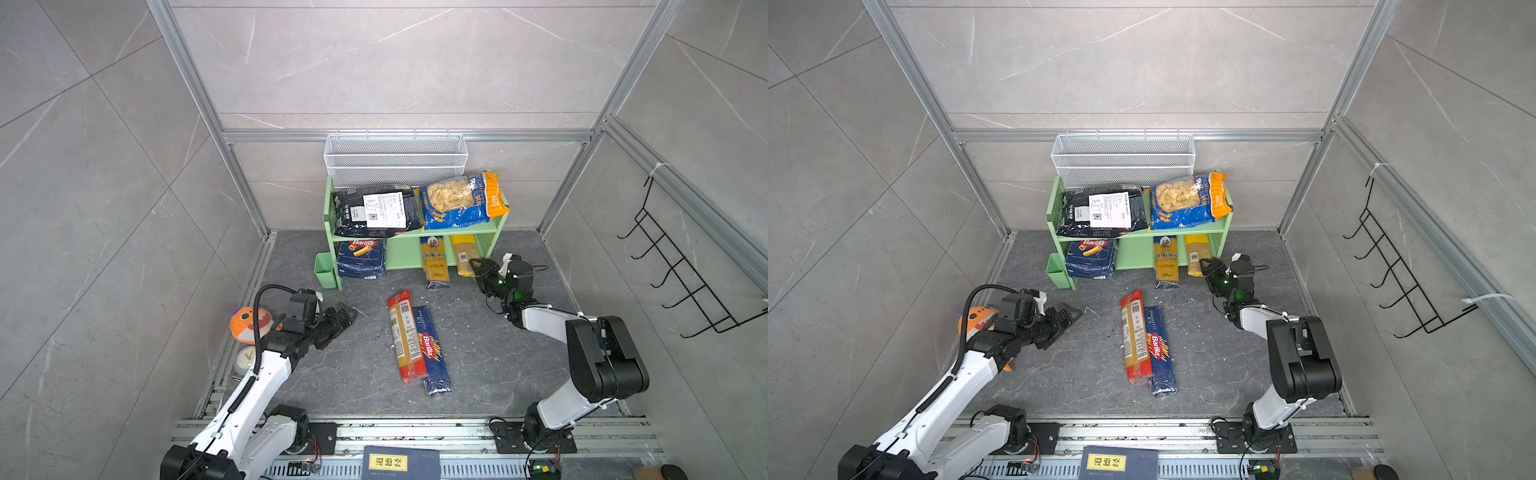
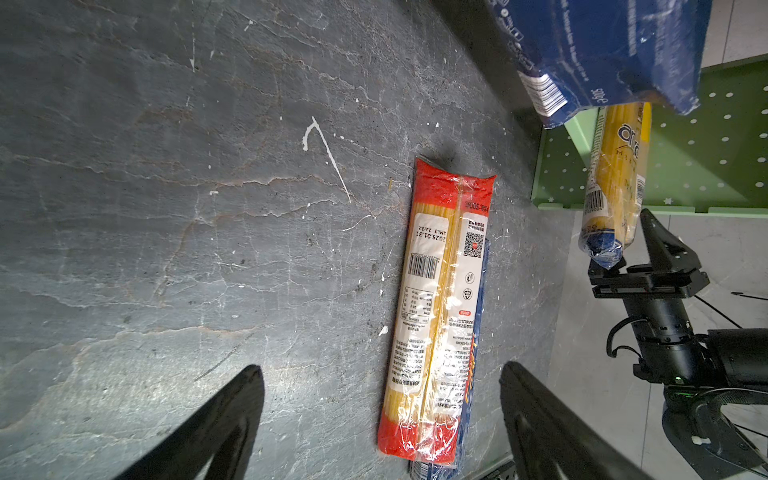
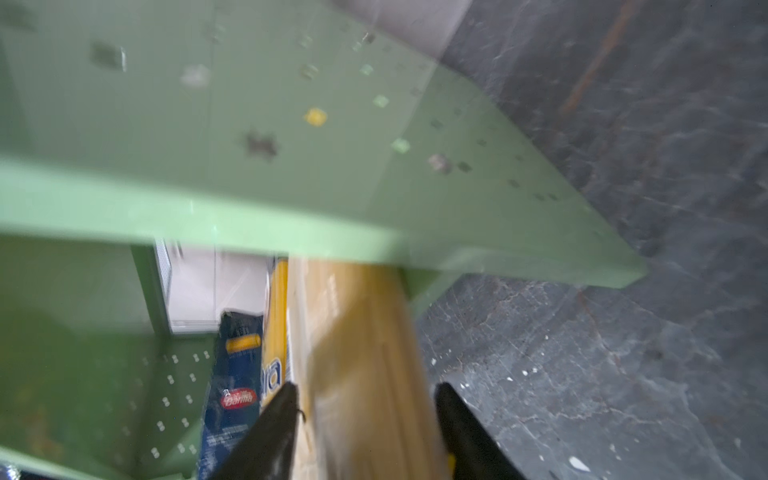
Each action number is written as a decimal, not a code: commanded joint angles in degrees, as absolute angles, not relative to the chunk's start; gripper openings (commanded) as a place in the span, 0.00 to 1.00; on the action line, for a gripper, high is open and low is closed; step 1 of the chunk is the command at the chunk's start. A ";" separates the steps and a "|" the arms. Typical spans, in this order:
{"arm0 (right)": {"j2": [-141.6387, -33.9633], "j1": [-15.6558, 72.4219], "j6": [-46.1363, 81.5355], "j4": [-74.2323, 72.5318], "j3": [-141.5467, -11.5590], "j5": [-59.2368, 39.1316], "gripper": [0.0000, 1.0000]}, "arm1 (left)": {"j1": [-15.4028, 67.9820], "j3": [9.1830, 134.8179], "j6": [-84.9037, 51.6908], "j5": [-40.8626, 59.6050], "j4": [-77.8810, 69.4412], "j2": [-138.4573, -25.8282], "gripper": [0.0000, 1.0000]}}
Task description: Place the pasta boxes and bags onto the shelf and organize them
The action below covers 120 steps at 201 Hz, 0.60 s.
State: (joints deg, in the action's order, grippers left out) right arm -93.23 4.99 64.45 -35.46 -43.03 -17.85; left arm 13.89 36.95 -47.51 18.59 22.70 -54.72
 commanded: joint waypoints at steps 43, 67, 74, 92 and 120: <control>-88.02 5.06 61.55 -32.41 -42.89 -21.83 0.88 | 14.24 38.07 -46.39 20.08 21.40 -52.58 0.91; -85.41 5.29 61.53 -30.53 -41.82 -22.21 0.89 | 14.24 37.57 -46.31 20.24 21.83 -50.95 0.91; -84.65 5.45 61.60 -29.84 -41.47 -22.32 0.89 | 14.21 37.51 -46.20 20.23 22.01 -50.40 0.91; -82.47 6.62 61.56 -28.80 -40.25 -21.87 0.89 | 14.23 37.20 -46.01 20.33 22.67 -49.09 0.91; -79.88 10.00 60.55 -26.28 -38.71 -19.84 0.89 | 14.24 36.13 -46.15 20.30 23.79 -46.25 0.91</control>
State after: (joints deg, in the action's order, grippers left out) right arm -83.15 7.22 62.52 -28.58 -40.18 -20.45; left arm 13.89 36.77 -47.51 18.63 22.87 -48.95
